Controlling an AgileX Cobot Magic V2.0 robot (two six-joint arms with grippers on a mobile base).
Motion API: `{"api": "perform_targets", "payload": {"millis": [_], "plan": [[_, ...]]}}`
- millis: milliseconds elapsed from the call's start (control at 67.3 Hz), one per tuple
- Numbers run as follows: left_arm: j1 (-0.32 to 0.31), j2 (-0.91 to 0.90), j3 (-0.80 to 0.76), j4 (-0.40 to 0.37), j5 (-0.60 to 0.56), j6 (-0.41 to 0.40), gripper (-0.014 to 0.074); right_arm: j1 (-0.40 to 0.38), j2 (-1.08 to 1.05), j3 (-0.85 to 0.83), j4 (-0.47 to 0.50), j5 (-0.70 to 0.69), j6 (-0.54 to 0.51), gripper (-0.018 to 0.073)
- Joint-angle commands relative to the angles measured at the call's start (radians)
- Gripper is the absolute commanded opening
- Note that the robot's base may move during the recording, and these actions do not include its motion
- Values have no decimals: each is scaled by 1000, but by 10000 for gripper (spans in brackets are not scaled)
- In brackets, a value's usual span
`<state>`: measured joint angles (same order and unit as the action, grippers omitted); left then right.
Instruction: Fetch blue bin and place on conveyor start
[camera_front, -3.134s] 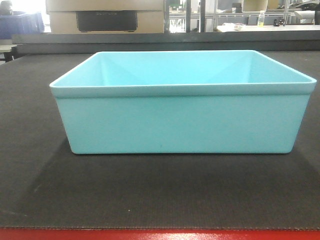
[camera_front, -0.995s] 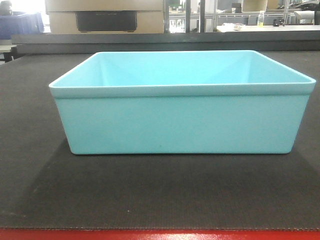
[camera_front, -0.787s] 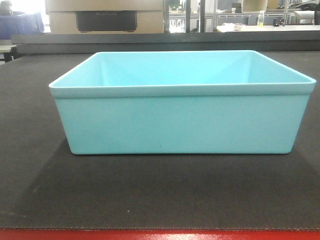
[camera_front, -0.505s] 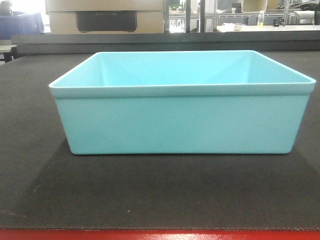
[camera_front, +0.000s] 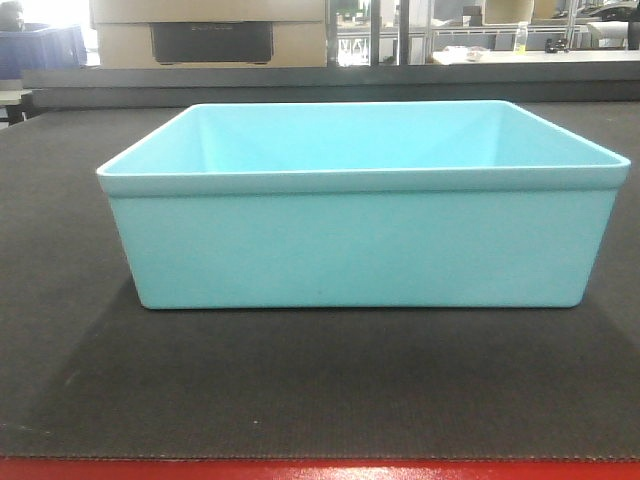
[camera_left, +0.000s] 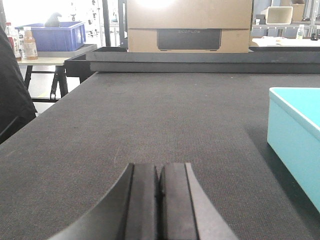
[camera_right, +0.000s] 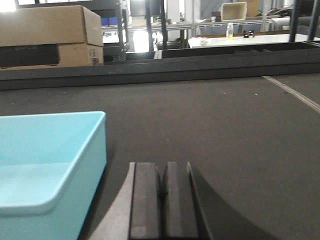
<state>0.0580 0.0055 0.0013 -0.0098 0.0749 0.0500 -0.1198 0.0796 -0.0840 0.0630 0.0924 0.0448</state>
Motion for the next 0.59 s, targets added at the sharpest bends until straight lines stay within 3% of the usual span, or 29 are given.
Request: {"api": "perform_targets", "payload": {"millis": [0, 193, 579], "plan": [[-6, -6, -1, -9, -19, 2, -111, -13, -64, 70, 11, -73, -13, -162], [-6, -6, -1, -9, -19, 2, -111, -13, -80, 84, -8, -9, -13, -162], [-6, -6, -1, -9, -19, 2, -111, -13, -80, 84, -17, -11, -13, -162]]}}
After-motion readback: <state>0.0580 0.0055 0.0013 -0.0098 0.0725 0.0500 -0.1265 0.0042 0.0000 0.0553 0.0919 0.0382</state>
